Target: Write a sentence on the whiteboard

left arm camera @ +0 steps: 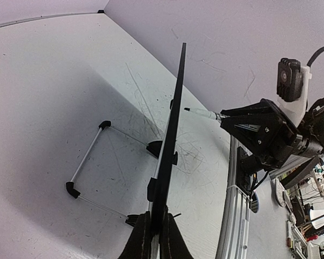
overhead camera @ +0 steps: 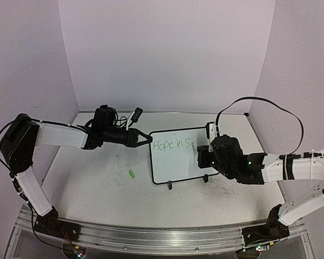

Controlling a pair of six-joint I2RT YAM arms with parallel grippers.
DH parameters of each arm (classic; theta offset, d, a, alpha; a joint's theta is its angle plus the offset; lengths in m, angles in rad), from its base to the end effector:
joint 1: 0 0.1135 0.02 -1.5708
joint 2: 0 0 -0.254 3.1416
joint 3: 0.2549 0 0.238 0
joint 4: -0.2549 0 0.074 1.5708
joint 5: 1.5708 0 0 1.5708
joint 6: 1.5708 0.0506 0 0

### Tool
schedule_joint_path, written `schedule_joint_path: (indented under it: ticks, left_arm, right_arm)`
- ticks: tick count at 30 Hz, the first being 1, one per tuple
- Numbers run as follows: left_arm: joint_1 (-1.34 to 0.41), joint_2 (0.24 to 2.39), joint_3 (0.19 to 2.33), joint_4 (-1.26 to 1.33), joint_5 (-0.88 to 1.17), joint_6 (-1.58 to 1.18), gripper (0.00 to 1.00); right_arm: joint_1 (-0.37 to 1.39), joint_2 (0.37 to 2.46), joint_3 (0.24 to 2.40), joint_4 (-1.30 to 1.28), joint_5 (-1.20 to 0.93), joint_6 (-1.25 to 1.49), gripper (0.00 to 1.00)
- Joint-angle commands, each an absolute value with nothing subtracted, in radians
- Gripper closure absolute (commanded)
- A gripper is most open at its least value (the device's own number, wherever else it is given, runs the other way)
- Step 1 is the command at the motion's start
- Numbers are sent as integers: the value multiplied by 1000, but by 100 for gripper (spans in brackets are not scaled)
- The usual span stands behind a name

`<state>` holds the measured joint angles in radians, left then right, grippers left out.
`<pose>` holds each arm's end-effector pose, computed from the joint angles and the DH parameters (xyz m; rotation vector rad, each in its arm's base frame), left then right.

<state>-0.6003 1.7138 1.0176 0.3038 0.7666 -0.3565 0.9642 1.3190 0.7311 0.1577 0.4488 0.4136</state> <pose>0.2883 -0.2399 0.2210 0.7908 1.9505 -1.3528 0.1836 0.2260 0.2318 -0.2570 1.9672 0.4545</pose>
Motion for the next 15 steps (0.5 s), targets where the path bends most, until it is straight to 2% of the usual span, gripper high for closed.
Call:
schedule_joint_path:
  ticks: [1, 15]
  left_arm:
    - [-594, 1659, 1013, 331, 764, -345, 100]
    - [-594, 1660, 1014, 331, 769, -345, 100]
  right_arm:
    - [959, 1342, 778, 185, 468, 391, 100]
    - [944, 1362, 802, 206, 477, 367, 100]
